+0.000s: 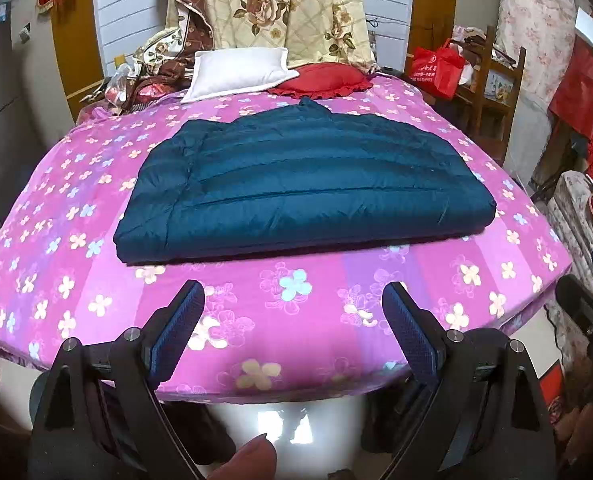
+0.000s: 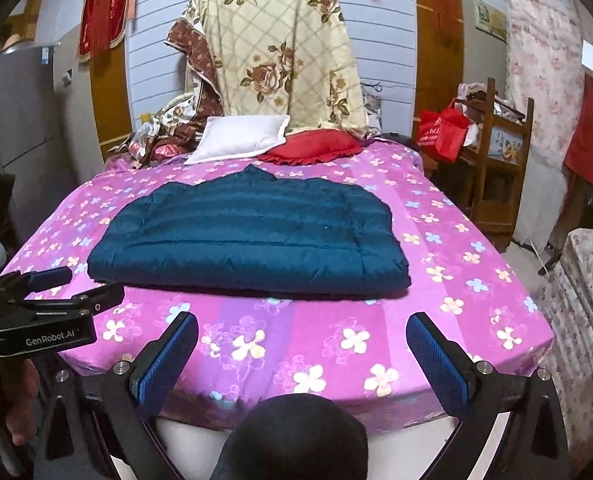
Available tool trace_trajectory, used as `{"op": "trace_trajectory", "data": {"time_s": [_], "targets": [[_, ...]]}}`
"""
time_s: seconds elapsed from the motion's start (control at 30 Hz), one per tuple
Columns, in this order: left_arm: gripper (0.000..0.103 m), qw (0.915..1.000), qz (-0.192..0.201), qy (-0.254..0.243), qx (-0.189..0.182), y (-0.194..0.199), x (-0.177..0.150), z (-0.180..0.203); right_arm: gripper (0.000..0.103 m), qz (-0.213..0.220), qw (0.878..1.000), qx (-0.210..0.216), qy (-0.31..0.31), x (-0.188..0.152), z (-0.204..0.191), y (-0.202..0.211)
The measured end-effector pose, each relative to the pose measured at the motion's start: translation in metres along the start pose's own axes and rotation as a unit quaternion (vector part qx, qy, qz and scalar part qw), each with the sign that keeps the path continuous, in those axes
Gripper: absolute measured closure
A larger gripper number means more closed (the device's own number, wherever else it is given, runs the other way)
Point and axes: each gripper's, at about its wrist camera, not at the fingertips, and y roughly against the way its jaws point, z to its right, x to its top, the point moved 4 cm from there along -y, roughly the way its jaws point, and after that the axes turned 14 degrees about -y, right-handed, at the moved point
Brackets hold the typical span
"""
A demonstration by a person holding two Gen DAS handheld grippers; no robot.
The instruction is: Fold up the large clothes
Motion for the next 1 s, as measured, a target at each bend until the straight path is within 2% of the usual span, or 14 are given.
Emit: {"op": "trace_trajectory", "data": {"time_s": [0.13,0.27,0.53,0.63,0.87,1.0], "targets": [[0.012,1.0,0.001,-0.001,0.003,0.002,0.0,-0.001,0.0,0.009,1.0,0.004,-0.008,0.006,0.006,0.005],[0.012,0.9997,-0.002,-0.001,0.025,0.002,0.0,-0.002,0.0,0.013,1.0,0.01,-0.012,0.009,0.007,0.007],[0.013,0.9999,-0.001,0.008,0.011,0.003,-0.002,-0.005,0.0,0.043,0.999,0.014,0.014,0.011,-0.003,0.019],[0.013,0.9998,-0.005,0.014,0.01,0.001,-0.003,-0.006,0.0,0.038,0.999,0.015,0.014,0.011,-0.005,0.018],[0.013,0.9998,-0.011,0.013,0.014,-0.002,-0.004,-0.004,0.0,0.019,1.0,-0.013,0.002,0.007,0.001,0.01],[0.013,0.9998,-0.011,0.011,0.013,-0.003,-0.005,-0.003,0.0,0.012,1.0,-0.011,-0.015,0.007,0.008,0.009]]}}
